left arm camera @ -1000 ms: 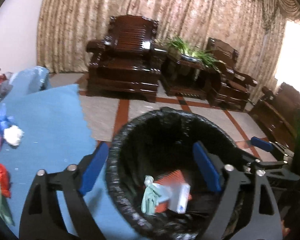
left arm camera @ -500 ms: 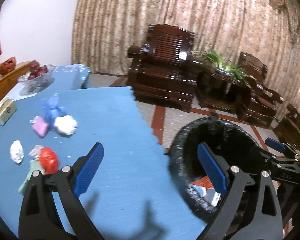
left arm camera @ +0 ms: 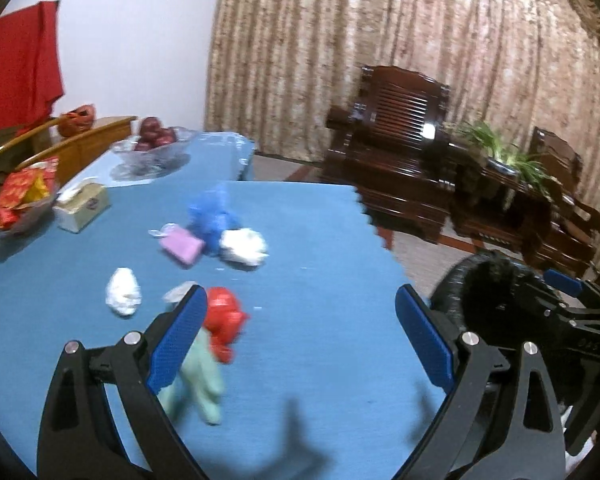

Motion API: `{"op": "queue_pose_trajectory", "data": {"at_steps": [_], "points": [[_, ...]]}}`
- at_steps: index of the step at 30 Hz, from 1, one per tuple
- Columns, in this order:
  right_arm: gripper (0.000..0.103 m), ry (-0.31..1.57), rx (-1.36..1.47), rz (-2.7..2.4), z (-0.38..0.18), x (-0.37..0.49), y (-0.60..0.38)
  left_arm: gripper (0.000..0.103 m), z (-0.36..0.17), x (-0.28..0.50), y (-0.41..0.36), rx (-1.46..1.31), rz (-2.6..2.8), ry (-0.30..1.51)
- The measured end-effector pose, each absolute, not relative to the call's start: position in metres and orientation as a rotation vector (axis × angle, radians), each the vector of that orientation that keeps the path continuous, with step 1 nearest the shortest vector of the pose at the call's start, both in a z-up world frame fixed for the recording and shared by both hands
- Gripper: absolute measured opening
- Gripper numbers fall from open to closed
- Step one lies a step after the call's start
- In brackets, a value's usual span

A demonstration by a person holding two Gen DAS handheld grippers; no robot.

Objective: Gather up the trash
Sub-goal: 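Move both tools back over the table toward the remaining trash, then grasp the white-tied green cloth with the left gripper while the right gripper grasps the red bag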

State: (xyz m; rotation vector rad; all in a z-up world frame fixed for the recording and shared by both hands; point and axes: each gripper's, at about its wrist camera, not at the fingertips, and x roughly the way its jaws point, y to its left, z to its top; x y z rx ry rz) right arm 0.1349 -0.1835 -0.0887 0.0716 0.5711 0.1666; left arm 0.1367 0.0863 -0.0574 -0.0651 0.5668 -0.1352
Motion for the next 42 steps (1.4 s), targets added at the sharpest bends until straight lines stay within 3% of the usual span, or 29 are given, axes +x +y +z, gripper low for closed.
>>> {"op": "queue_pose_trajectory", "data": {"at_steps": [16, 30, 34, 37, 39, 41, 42], "points": [[0.097, 0.596, 0.021, 0.319, -0.105, 0.178, -0.09, 0.092, -0.082, 0.143, 0.183, -0.07, 0.062, 0.597], [0.097, 0.666, -0.024, 0.341, -0.14, 0.205, -0.059, 0.09, -0.139, 0.182, 0.193, -0.098, 0.061, 0.729], [0.096, 0.679, -0.027, 0.343, -0.147, 0.212, -0.058, 0.084, -0.147, 0.193, 0.189, -0.109, 0.042, 0.755], [0.096, 0.684, -0.022, 0.346, -0.15, 0.216, -0.057, 0.073, -0.153, 0.2, 0.184, -0.113, 0.015, 0.78], [0.096, 0.687, -0.025, 0.348, -0.152, 0.217, -0.056, 0.062, -0.156, 0.202, 0.183, -0.131, -0.01, 0.793], [0.096, 0.692, -0.03, 0.35, -0.154, 0.218, -0.054, 0.041, -0.158, 0.202, 0.18, -0.143, -0.042, 0.8], [0.096, 0.695, -0.03, 0.351, -0.155, 0.218, -0.054, 0.036, -0.158, 0.201, 0.179, -0.146, -0.058, 0.8]]}}
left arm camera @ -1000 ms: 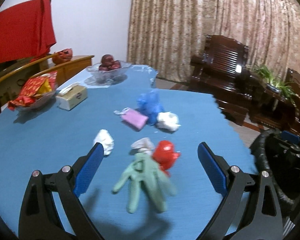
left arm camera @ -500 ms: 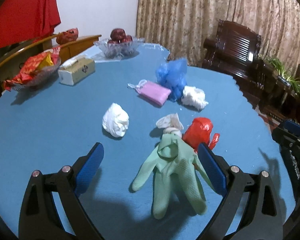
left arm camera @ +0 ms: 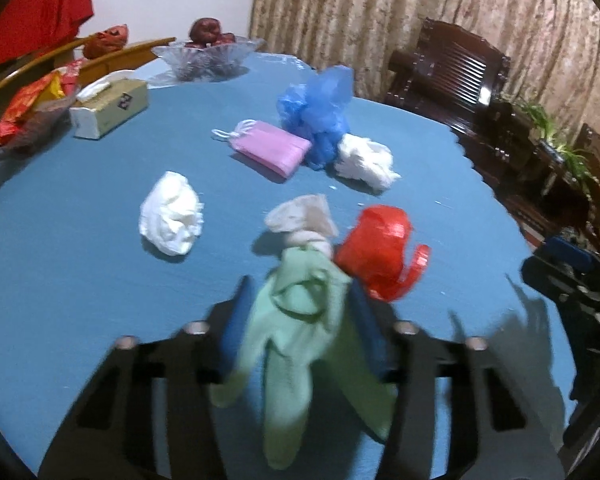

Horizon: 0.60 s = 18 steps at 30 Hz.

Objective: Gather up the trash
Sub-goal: 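Grasp the white-tied green cloth with the left gripper while the right gripper grasps the red bag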

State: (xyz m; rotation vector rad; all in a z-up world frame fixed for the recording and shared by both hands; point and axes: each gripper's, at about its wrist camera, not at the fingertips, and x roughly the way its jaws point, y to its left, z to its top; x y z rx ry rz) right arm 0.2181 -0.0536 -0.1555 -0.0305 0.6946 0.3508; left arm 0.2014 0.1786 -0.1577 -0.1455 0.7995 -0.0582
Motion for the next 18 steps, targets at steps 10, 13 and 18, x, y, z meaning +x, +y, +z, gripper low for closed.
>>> {"op": "queue_pose_trajectory", "data": {"at_steps": [10, 13, 18], "points": [[0.096, 0.696, -0.038, 0.376, -0.155, 0.216, -0.042, 0.003, -0.156, 0.196, 0.182, -0.228, -0.13, 0.763], [0.096, 0.693, -0.039, 0.386, -0.154, 0.215, -0.037, 0.002, -0.147, 0.19, 0.184, -0.218, -0.116, 0.75], [0.096, 0.686, -0.044, 0.408, -0.151, 0.213, -0.026, 0.002, -0.136, 0.178, 0.193, -0.186, -0.086, 0.732]]}}
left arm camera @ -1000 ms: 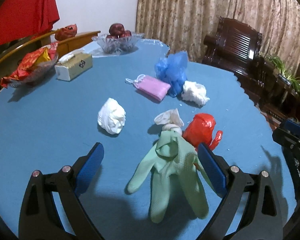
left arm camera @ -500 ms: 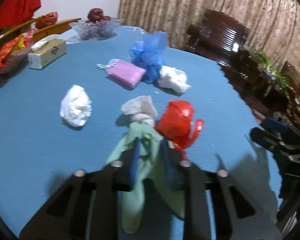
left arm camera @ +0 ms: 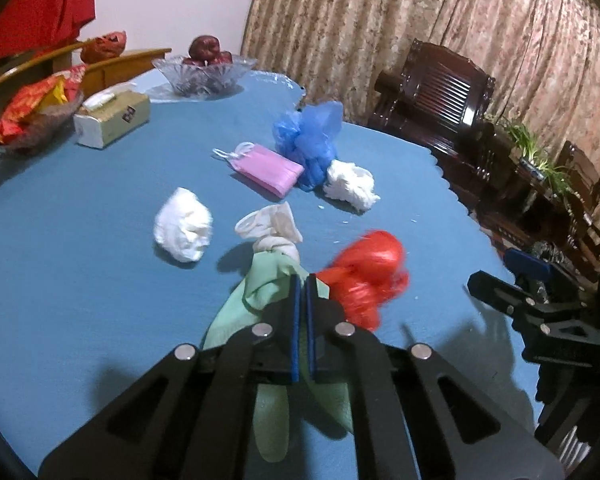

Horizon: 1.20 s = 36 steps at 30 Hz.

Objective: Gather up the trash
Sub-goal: 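Grasp the white-tied green cloth with the left gripper while the right gripper grasps the red bag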

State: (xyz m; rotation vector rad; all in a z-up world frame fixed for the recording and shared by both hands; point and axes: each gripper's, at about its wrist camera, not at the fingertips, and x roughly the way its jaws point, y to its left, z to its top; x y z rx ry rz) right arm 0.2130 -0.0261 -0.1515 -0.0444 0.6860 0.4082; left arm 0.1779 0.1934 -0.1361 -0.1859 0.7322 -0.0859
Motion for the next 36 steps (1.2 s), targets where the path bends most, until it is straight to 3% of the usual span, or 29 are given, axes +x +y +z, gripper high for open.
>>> {"op": "queue_pose_trajectory", "data": {"at_steps": [6, 7, 10, 11, 20, 24, 26, 31, 36], "points": [[0.096, 0.688, -0.059, 0.433, -0.153, 0.214, -0.011, 0.004, -0.147, 0.17, 0.207, -0.149, -0.061, 0.788], [0.096, 0.689, -0.062, 0.436, -0.154, 0.214, -0.008, 0.009, -0.149, 0.169, 0.21, -0.166, -0.061, 0.795], [0.096, 0.691, -0.066, 0.439, -0.155, 0.215, -0.005, 0.043, -0.151, 0.168, 0.215, -0.177, -0.04, 0.789], [0.096, 0.692, -0.067, 0.44, -0.155, 0.215, -0.005, 0.049, -0.151, 0.168, 0.215, -0.176, -0.032, 0.784], [0.096, 0.707, -0.072, 0.425, -0.162, 0.22, -0.005, 0.066, -0.171, 0.181, 0.216, -0.203, -0.03, 0.85], [0.096, 0.711, -0.073, 0.425, -0.164, 0.222, -0.005, 0.063, -0.174, 0.184, 0.219, -0.233, -0.031, 0.859], [0.096, 0.712, -0.072, 0.428, -0.165, 0.222, -0.003, 0.042, -0.175, 0.185, 0.22, -0.24, -0.038, 0.861], [0.096, 0.713, -0.072, 0.448, -0.167, 0.221, 0.006, 0.021, -0.173, 0.183, 0.215, -0.223, -0.055, 0.849], [0.096, 0.704, -0.074, 0.479, -0.164, 0.221, 0.019, 0.016, -0.164, 0.176, 0.216, -0.221, -0.04, 0.817]]}}
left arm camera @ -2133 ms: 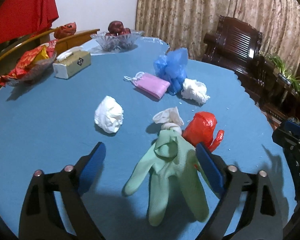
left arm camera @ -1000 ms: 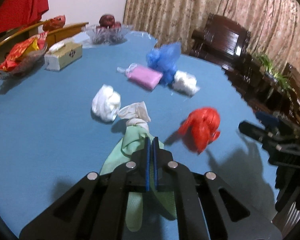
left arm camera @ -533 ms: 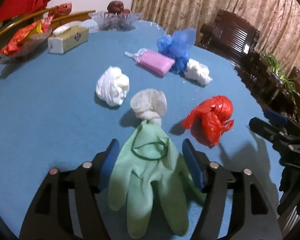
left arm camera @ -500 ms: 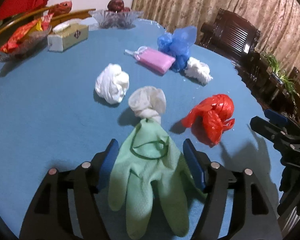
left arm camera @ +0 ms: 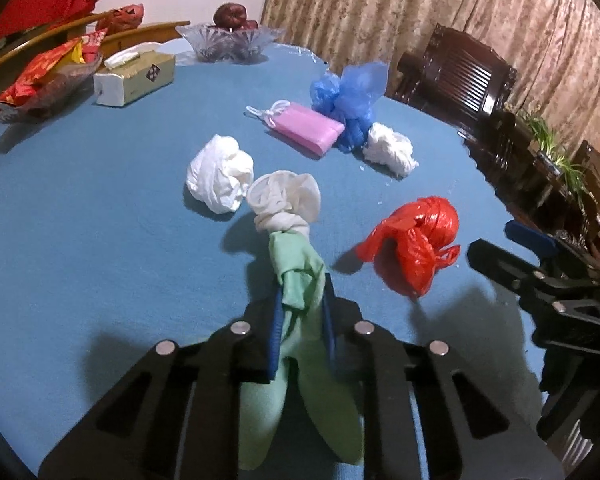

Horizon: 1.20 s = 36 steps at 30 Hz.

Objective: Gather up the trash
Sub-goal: 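Grasp the white-tied green cloth with the left gripper while the right gripper grasps the red bag, then lift the green cloth and red bag and carry them over the bin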

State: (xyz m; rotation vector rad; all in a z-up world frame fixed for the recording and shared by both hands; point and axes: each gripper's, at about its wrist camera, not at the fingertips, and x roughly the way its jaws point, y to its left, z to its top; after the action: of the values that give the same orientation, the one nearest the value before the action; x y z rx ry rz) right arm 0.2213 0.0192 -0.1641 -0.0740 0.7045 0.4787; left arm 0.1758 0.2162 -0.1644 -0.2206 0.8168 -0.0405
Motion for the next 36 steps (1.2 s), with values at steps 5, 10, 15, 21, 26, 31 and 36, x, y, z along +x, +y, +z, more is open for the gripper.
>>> {"op": "queue_pose_trajectory", "data": {"at_steps": [5, 10, 15, 21, 26, 31, 36], "points": [[0.096, 0.701, -0.073, 0.503, -0.162, 0.226, 0.033, 0.015, -0.151, 0.167, 0.217, -0.193, -0.041, 0.78], [0.093, 0.73, -0.066, 0.502, -0.17, 0.235, 0.046, 0.015, -0.143, 0.163, 0.222, -0.19, -0.025, 0.754], [0.076, 0.779, -0.068, 0.501, -0.18, 0.245, 0.055, 0.015, -0.14, 0.164, 0.225, -0.168, -0.005, 0.743], [0.04, 0.795, -0.068, 0.547, -0.18, 0.243, 0.058, 0.014, -0.139, 0.164, 0.226, -0.155, 0.007, 0.738], [0.036, 0.774, -0.065, 0.56, -0.169, 0.236, 0.05, 0.015, -0.135, 0.163, 0.221, -0.149, 0.01, 0.729], [0.036, 0.75, -0.044, 0.538, -0.154, 0.228, 0.032, 0.015, -0.126, 0.163, 0.214, -0.139, 0.0, 0.715], [0.036, 0.709, -0.04, 0.51, -0.134, 0.216, 0.011, 0.014, -0.116, 0.162, 0.2, -0.133, -0.022, 0.698]]}}
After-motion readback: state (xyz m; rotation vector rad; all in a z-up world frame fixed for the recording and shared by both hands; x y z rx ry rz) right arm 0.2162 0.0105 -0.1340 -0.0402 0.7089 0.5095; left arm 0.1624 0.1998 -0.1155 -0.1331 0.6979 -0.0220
